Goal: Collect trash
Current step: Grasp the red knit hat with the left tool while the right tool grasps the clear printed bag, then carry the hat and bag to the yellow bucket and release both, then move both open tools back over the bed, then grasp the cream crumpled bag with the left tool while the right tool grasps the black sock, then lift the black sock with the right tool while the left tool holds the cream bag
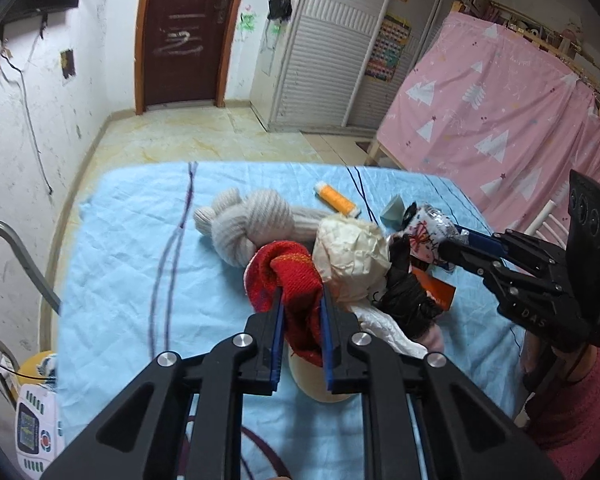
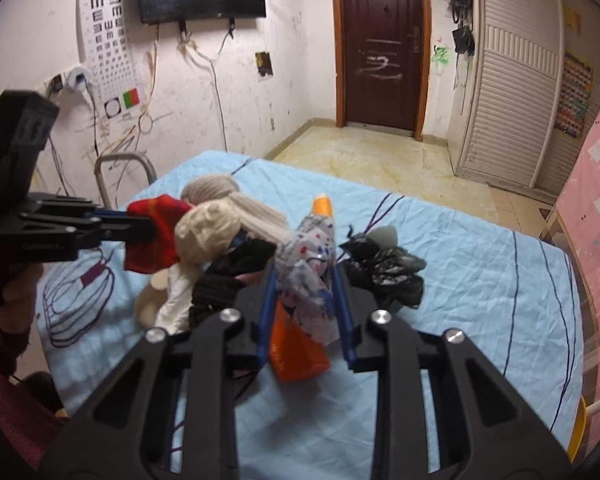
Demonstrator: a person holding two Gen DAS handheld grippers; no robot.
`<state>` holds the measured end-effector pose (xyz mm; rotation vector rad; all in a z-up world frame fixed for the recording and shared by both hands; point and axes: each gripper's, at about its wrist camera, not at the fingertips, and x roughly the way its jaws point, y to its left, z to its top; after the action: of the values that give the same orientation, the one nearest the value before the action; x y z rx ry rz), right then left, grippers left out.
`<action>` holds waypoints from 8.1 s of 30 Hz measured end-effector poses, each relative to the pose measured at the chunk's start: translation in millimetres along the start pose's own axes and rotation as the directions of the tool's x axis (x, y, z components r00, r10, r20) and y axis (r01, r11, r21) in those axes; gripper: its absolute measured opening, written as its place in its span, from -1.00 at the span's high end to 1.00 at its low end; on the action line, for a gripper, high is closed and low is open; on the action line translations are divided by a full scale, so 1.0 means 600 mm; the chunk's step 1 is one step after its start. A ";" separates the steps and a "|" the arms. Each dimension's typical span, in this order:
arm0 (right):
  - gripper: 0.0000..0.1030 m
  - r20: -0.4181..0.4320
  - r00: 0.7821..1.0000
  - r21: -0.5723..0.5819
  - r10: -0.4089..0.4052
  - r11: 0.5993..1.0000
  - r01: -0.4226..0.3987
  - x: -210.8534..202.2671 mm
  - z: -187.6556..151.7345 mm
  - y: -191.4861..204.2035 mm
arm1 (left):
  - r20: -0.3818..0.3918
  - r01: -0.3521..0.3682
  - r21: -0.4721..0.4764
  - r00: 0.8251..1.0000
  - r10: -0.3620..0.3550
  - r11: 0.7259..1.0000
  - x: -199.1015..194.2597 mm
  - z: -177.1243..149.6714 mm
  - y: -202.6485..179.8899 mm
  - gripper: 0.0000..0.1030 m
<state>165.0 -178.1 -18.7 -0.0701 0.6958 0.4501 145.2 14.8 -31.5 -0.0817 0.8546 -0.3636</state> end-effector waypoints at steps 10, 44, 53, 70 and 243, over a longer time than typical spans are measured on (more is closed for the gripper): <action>0.51 0.080 0.997 0.024 0.013 1.000 -0.015 -0.049 0.002 -0.021 | 0.108 -0.031 0.043 0.994 0.027 0.999 -0.081 0.023 -0.041 0.87; 0.51 0.116 0.942 0.352 -0.314 0.900 0.256 -0.269 -0.193 -0.339 | 0.020 0.197 0.448 0.973 -0.230 0.872 0.051 0.079 -0.511 0.86; 0.51 0.107 0.929 0.457 -0.353 0.848 0.270 -0.287 -0.252 -0.403 | -0.048 0.259 0.509 0.961 -0.273 0.821 0.115 0.072 -0.621 0.86; 0.17 0.042 0.924 0.556 -0.379 0.778 0.294 -0.280 -0.308 -0.462 | -0.174 0.313 0.588 0.949 -0.262 0.746 0.235 0.034 -0.709 0.08; 0.10 -0.171 0.985 0.043 0.022 0.999 -0.015 0.000 -0.085 -0.095 | -0.016 -0.154 0.115 0.987 0.157 0.981 0.025 0.035 -0.140 0.28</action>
<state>158.1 -240.2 -62.8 -0.0637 0.8750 0.4506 146.7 -70.7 -10.5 0.0953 0.8577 -0.2663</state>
